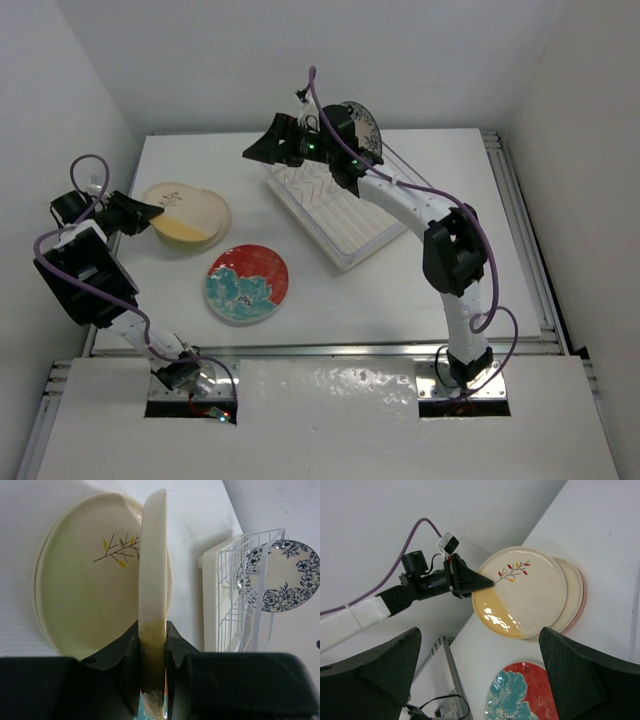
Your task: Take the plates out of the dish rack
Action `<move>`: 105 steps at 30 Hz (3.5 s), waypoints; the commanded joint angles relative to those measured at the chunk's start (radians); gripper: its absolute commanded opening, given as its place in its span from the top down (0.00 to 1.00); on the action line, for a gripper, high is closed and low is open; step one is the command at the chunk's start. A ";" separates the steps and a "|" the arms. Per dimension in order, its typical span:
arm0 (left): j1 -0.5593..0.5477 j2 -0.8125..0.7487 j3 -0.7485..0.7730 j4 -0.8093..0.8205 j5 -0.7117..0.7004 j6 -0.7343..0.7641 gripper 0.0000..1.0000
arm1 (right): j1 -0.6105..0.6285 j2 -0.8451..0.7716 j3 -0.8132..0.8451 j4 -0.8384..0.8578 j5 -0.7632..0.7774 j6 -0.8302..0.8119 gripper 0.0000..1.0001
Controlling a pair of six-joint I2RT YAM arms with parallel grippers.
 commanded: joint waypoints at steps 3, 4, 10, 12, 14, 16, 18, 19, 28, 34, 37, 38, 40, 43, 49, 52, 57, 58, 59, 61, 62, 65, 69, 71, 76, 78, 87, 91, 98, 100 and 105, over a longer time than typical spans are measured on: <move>-0.020 -0.012 0.030 0.116 0.053 -0.005 1.00 | -0.003 -0.044 -0.021 -0.013 0.011 -0.052 0.01; -0.026 -0.001 0.030 0.116 0.050 -0.003 1.00 | -0.003 -0.044 -0.021 -0.013 0.013 -0.052 0.01; -0.057 0.045 0.055 0.000 -0.019 0.092 0.62 | -0.010 -0.045 -0.017 -0.019 0.008 -0.055 0.01; -0.057 0.052 0.070 -0.044 -0.062 0.130 0.55 | -0.012 -0.050 -0.017 -0.027 0.006 -0.064 0.01; -0.059 0.062 0.081 -0.095 -0.135 0.182 0.49 | -0.013 -0.055 -0.017 -0.031 0.008 -0.074 0.01; -0.065 0.066 0.084 -0.112 -0.186 0.209 0.45 | -0.020 -0.058 -0.014 -0.028 0.006 -0.074 0.01; -0.072 0.066 0.098 -0.126 -0.224 0.235 0.42 | -0.023 -0.053 -0.006 -0.030 0.003 -0.072 0.01; -0.078 0.065 0.102 -0.141 -0.237 0.245 0.40 | -0.024 -0.052 -0.004 -0.033 0.002 -0.071 0.01; -0.175 -0.009 0.142 -0.200 -0.442 0.431 0.01 | -0.032 -0.042 -0.007 -0.021 -0.026 -0.046 0.01; -0.197 -0.004 0.130 -0.213 -0.533 0.466 0.00 | -0.046 -0.045 -0.018 0.005 -0.040 -0.020 0.01; -0.203 -0.004 0.121 -0.224 -0.587 0.494 0.01 | -0.052 -0.050 -0.032 0.015 -0.041 -0.012 0.01; -0.209 -0.006 0.121 -0.230 -0.606 0.511 0.00 | -0.053 -0.053 -0.035 0.015 -0.041 -0.014 0.01; -0.212 -0.006 0.127 -0.252 -0.619 0.523 0.00 | -0.055 -0.056 -0.037 0.012 -0.041 -0.017 0.01; -0.212 -0.015 0.138 -0.262 -0.627 0.535 0.00 | -0.055 -0.059 -0.033 -0.007 -0.041 -0.038 0.01; -0.215 -0.063 0.194 -0.276 -0.570 0.519 0.00 | -0.081 -0.082 0.129 -0.405 0.134 -0.334 0.01; -0.215 -0.079 0.242 -0.311 -0.523 0.515 0.00 | -0.160 -0.140 0.126 -0.579 0.270 -0.480 0.20; -0.214 -0.107 0.256 -0.327 -0.505 0.514 0.00 | -0.308 -0.176 0.114 -0.715 0.532 -0.615 0.35; -0.215 -0.112 0.254 -0.327 -0.504 0.514 0.00 | -0.325 -0.168 0.112 -0.719 0.567 -0.647 0.30; -0.215 -0.112 0.253 -0.330 -0.504 0.515 0.00 | -0.332 -0.161 0.115 -0.719 0.595 -0.673 0.24; -0.215 -0.113 0.253 -0.336 -0.505 0.517 0.00 | -0.354 -0.132 0.132 -0.708 0.625 -0.721 0.17; -0.215 -0.115 0.253 -0.341 -0.504 0.517 0.00 | -0.371 -0.121 0.135 -0.685 0.618 -0.732 0.16; -0.215 -0.129 0.251 -0.351 -0.507 0.520 0.00 | -0.397 -0.047 0.172 -0.660 0.565 -0.738 0.21; -0.215 -0.152 0.248 -0.367 -0.515 0.532 0.00 | -0.398 0.028 0.206 -0.619 0.496 -0.743 0.39; -0.215 -0.161 0.247 -0.373 -0.528 0.543 0.00 | -0.397 0.030 0.192 -0.599 0.448 -0.733 0.46; -0.215 -0.178 0.234 -0.374 -0.545 0.546 0.00 | -0.398 -0.019 0.083 -0.516 0.453 -0.718 0.49; -0.215 -0.181 0.231 -0.371 -0.545 0.546 0.00 | -0.398 -0.022 0.078 -0.516 0.465 -0.733 0.49; -0.215 -0.181 0.247 -0.370 -0.554 0.543 0.00 | -0.394 0.064 0.165 -0.527 0.339 -0.736 0.92; -0.215 -0.190 0.248 -0.374 -0.567 0.566 0.00 | -0.392 -0.030 0.060 -0.444 0.356 -0.742 1.00; -0.215 -0.190 0.247 -0.371 -0.558 0.566 0.00 | -0.389 -0.173 0.082 -0.368 0.428 -0.706 1.00; -0.215 -0.193 0.248 -0.371 -0.556 0.569 0.00 | -0.382 -0.222 0.079 -0.320 0.453 -0.686 1.00; -0.214 -0.215 0.241 -0.374 -0.545 0.578 0.00 | -0.368 -0.318 0.028 -0.196 0.515 -0.641 1.00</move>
